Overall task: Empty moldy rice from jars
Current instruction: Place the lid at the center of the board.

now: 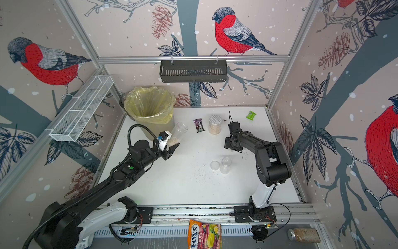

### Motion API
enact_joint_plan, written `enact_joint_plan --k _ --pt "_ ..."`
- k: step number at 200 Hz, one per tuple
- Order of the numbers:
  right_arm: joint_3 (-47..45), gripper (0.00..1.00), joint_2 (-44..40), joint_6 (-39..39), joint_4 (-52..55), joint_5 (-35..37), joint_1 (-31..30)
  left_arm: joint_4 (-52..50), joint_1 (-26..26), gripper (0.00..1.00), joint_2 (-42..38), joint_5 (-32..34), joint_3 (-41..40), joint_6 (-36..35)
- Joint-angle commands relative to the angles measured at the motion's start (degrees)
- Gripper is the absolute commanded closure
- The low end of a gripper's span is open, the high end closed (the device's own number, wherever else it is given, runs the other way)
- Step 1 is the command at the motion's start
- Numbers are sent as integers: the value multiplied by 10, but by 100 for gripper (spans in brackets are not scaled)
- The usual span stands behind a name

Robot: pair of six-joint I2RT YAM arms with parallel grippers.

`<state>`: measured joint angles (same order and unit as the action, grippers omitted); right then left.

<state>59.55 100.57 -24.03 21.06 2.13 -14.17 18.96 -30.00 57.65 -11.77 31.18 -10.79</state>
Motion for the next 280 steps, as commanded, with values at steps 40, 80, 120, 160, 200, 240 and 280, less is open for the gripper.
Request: enact_joint_plan --k 40,80,120,160,200,240,280 --pt "-2 33 1 -4 19 -6 0 27 2 100 -1 7 7 13" --pt "-2 28 4 -3 27 -3 -3 24 1 100 -6 13 7 12" --pt "4 25 7 -1 30 -9 -3 22 1 100 -8 15 7 12" --pt "9 12 -11 -4 33 5 -3 19 2 100 -14 18 11 11" --pt "24 1 -61 0 51 24 4 14 1 100 -16 20 15 12" --pt "41 0 -128 12 60 44 8 -1 2 100 -14 3 26 4" --pt "37 0 -226 25 36 -36 0 -16 1 100 -20 -5 35 8"
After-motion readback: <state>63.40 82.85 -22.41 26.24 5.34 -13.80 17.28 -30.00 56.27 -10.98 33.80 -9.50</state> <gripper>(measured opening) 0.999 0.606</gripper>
